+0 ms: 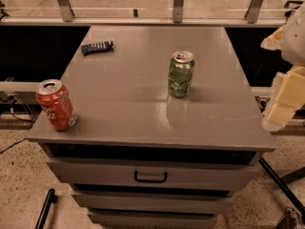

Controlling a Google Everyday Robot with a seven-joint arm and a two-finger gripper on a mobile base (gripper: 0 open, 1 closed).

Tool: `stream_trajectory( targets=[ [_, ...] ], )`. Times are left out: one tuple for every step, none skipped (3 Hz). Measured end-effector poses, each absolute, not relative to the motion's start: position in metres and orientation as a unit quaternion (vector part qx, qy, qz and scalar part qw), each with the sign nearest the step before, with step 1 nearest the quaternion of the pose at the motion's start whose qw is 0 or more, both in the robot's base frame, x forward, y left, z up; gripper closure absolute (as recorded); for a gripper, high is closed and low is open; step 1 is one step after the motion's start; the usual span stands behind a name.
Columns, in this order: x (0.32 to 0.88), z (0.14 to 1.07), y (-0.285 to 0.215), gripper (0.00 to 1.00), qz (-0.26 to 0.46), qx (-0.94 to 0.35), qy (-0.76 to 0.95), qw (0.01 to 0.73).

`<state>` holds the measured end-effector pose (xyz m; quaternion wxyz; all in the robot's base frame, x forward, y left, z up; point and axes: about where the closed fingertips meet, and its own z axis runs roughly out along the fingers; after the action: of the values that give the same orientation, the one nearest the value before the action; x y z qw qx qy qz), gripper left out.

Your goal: Move rxbar blueberry near coke can

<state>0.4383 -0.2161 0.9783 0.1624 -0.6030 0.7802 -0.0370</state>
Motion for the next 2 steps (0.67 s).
stream_trajectory(
  targets=[
    [0.438,0.978,-0.216,0.0,-0.037,-0.603,0.78,0.162],
    [0.452,0.984,-0.211,0.0,-0.024,-0.599,0.775,0.198]
  ],
)
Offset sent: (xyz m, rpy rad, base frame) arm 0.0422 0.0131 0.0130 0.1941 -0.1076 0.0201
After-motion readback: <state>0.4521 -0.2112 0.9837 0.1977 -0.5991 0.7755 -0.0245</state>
